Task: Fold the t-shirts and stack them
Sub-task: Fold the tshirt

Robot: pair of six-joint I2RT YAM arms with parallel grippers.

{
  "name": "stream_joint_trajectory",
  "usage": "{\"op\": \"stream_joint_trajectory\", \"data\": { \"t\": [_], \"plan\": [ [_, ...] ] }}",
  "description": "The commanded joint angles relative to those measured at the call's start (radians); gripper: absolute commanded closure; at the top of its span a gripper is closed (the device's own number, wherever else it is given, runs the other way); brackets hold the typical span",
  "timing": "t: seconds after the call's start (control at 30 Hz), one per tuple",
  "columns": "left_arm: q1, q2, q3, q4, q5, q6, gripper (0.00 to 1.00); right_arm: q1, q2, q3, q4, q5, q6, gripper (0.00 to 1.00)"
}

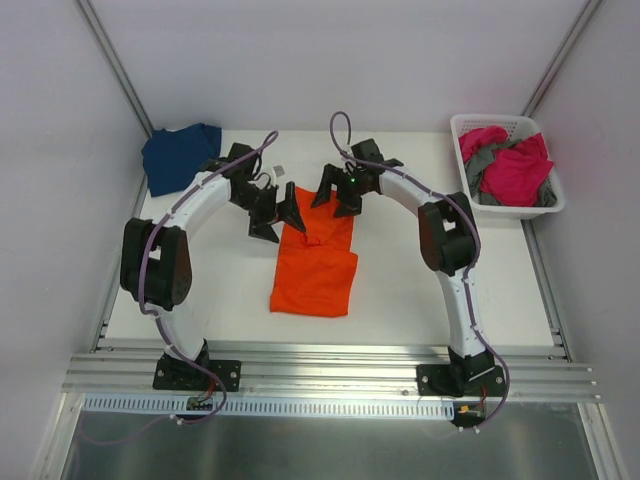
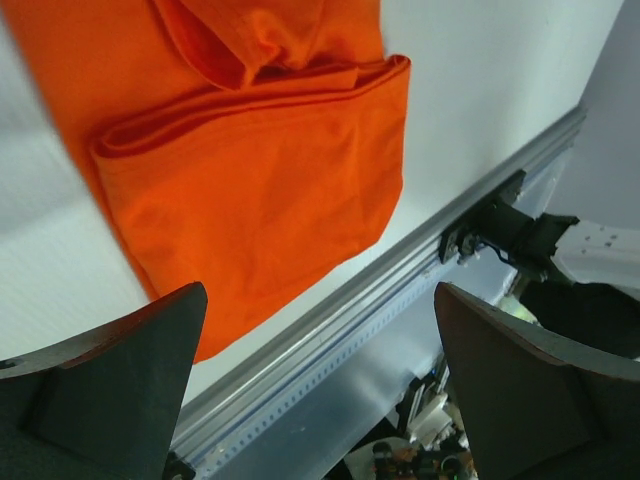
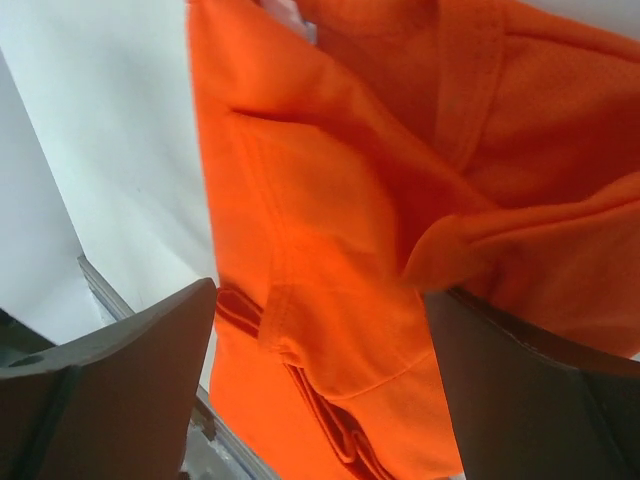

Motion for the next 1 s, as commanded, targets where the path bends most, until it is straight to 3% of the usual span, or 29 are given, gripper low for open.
{"op": "stream_joint_trajectory", "data": {
  "t": [0.0, 0.2, 0.43, 0.97],
  "plan": [
    [-0.031, -0.059, -0.058, -0.015, 0.081, 0.014, 0.01, -0.027, -0.01, -0.03, 0.021, -0.048, 0.071, 0.1],
    [-0.071, -0.048, -0.129, -0.012, 0.11, -0.003, 0.01, -0.062, 0.024, -0.012, 0.022, -0.037, 0.082, 0.1],
    [-0.115, -0.007, -0.233, 0.025, 0.143, -0.045, 0.01, -0.103, 0.111, 0.124, 0.03, -0.022, 0.082, 0.09],
    [-0.245, 0.164, -0.097, 0.115, 0.149, -0.14, 0.01, -0.106, 0.171, 0.189, 0.042, -0.034, 0.108, 0.09]
  ]
}}
